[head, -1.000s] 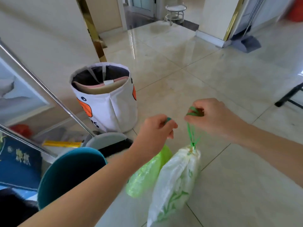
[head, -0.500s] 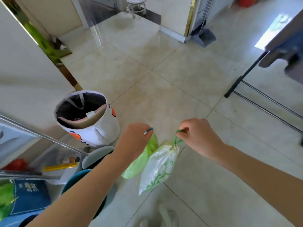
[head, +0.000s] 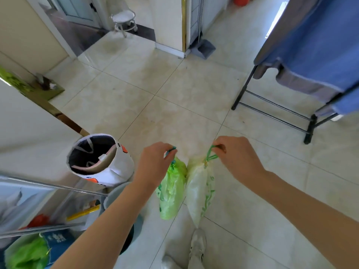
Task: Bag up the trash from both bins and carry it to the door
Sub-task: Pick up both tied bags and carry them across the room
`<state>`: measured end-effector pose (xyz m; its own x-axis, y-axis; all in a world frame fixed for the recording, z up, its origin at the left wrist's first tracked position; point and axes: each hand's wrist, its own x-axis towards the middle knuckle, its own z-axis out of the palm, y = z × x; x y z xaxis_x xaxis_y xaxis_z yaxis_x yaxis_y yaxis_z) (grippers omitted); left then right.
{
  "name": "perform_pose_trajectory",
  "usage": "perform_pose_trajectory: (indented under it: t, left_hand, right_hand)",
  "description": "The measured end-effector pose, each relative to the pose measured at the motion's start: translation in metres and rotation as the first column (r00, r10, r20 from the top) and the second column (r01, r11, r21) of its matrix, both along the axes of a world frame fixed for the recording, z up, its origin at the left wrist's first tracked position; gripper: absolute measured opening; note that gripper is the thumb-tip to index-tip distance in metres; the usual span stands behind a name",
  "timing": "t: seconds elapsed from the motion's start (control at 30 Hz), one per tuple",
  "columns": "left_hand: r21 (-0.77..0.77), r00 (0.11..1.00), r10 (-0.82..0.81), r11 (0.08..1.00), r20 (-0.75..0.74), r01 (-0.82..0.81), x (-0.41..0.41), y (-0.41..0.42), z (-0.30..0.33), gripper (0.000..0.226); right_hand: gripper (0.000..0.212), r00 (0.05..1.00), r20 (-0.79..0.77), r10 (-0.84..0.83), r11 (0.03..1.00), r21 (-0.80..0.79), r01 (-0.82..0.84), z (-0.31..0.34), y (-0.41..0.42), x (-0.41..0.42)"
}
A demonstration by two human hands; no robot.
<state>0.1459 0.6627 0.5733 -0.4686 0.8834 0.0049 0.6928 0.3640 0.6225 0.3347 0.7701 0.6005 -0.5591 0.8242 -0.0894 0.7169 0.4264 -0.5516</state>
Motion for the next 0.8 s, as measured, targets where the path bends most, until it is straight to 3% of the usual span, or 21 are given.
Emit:
perform_pose_trajectory:
  t: [0.33, 0.53, 0.8]
  left_hand:
    - [0.027, 0.991, -0.119, 0.993, 0.065, 0.118, 0.081, 0.027, 0.030, 0.015]
    - [-0.041, 0.965, -0.230, 0.971, 0.128, 0.237, 0.125, 0.052, 0.024, 0.018]
    - [-0.089, 0.806, -0.541, 0.815, 0.240, 0.573, 0.196, 0.105, 0.013, 0.018]
  right_hand:
    - [0.012, 0.967, -0.023, -0.253, 0.963, -0.101, 0.249, 0.030, -0.020, 0.089]
    - [0.012, 0.913, 0.082, -0.400, 0.910, -0.088, 0.406, 0.027, -0.031, 0.130]
    - [0.018, 0.728, 0.247, -0.640, 0.759, 0.051, 0.649, 0.039, -0.023, 0.194]
